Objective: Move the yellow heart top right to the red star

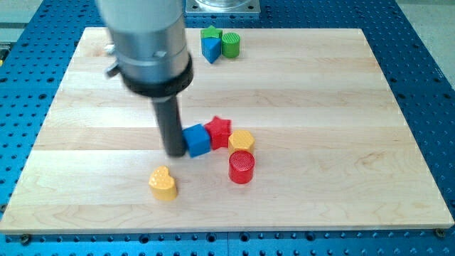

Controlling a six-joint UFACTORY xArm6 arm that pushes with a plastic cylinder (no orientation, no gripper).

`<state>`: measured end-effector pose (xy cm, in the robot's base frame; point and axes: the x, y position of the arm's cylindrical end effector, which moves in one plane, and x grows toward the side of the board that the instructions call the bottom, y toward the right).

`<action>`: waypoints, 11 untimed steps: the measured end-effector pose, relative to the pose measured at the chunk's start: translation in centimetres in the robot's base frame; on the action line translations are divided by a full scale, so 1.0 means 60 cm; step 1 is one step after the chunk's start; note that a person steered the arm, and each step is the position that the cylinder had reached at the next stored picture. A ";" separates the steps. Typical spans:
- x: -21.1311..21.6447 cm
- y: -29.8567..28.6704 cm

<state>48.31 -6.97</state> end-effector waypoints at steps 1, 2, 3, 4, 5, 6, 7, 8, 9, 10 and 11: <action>0.050 0.001; 0.073 0.062; -0.058 0.043; -0.137 0.057; -0.187 0.263; -0.079 0.381; 0.024 0.316; 0.065 0.227; 0.057 0.102; 0.048 -0.045; -0.015 -0.091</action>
<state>47.41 -12.45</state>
